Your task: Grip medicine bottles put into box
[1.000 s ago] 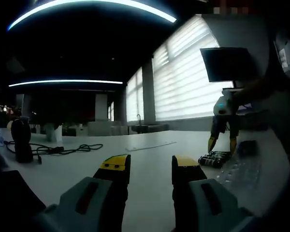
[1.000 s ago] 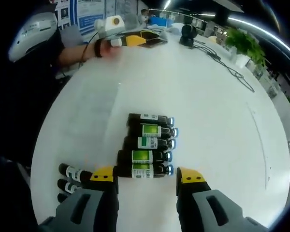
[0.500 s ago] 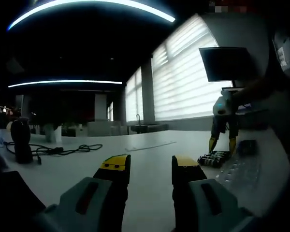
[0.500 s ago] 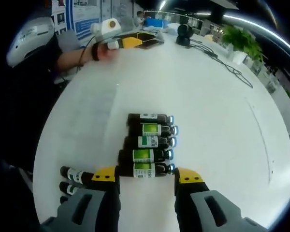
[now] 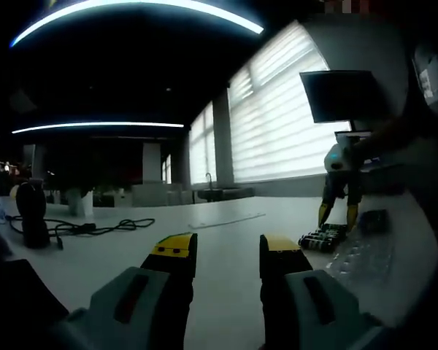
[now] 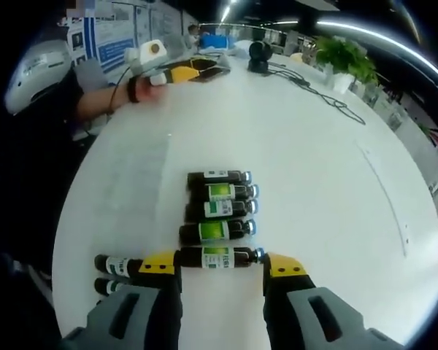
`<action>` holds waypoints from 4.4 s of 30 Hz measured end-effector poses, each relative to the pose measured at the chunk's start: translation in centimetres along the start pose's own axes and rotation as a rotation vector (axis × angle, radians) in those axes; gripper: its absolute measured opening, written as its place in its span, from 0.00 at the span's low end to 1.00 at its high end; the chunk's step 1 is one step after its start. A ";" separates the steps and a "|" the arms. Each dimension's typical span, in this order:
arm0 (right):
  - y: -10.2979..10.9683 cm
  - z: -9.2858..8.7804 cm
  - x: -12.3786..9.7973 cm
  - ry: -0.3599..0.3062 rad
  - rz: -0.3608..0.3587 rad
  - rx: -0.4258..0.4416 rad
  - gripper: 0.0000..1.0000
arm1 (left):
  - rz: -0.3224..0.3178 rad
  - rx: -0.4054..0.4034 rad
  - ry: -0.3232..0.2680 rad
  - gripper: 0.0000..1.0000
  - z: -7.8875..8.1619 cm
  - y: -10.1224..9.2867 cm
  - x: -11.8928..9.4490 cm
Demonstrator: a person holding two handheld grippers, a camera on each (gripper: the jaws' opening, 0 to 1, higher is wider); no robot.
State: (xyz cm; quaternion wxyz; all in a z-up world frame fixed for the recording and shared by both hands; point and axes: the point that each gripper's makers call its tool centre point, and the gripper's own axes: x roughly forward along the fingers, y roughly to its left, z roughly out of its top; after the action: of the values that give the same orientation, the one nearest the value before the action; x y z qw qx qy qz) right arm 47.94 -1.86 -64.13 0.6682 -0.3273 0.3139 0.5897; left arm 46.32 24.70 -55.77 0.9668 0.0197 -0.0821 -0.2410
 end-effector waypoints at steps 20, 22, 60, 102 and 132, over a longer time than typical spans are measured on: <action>3.1 7.8 -0.6 -0.193 0.024 0.056 0.39 | -0.004 0.003 -0.006 0.27 0.1 -0.1 -0.1; 3.9 8.4 0.0 -0.204 0.025 0.054 0.39 | -0.004 0.001 -0.009 0.27 0.2 -0.1 -0.1; 11.0 13.9 6.2 -0.283 0.075 0.034 0.40 | -0.018 -0.007 -0.016 0.27 0.3 -0.2 -0.1; 11.1 12.1 5.2 -0.302 0.067 0.035 0.16 | -0.645 -0.111 0.050 0.38 -0.2 -11.0 -4.2; 11.7 11.8 5.4 -0.336 0.030 -0.021 0.11 | -0.643 -0.117 0.056 0.39 -0.4 -10.9 -4.1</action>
State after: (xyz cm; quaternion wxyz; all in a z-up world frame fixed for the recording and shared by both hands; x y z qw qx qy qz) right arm 37.33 11.88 -62.30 0.6989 -0.2262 0.1964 0.6494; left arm 37.76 17.06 -57.64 0.8427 -0.0044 -0.0312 -0.5374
